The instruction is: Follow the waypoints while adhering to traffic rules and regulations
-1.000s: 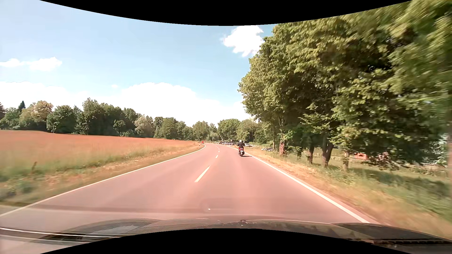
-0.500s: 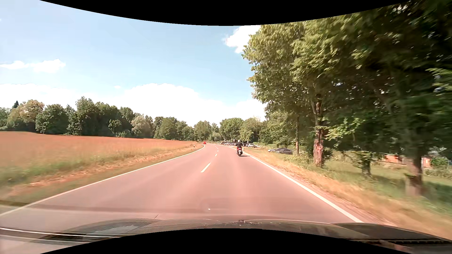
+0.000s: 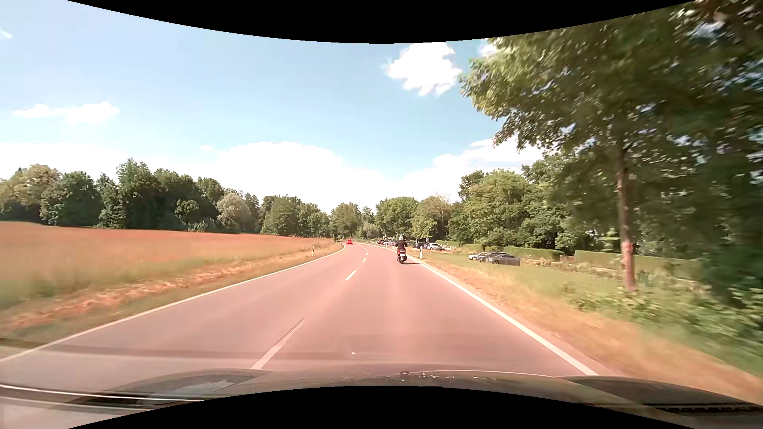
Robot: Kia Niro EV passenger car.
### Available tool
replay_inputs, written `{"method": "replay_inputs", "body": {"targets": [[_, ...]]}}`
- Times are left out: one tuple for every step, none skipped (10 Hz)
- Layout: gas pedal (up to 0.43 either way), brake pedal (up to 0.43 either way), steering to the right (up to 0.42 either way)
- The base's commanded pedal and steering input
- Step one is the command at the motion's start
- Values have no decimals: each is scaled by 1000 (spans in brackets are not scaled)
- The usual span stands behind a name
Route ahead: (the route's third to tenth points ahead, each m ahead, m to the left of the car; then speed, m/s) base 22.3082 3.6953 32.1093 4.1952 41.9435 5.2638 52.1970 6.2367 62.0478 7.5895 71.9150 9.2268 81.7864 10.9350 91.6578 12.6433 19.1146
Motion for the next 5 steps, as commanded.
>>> {"method": "replay_inputs", "body": {"targets": [[260, 6, -12], [268, 6, -13], [268, 6, -13], [268, 6, -13], [268, 6, -13]]}}
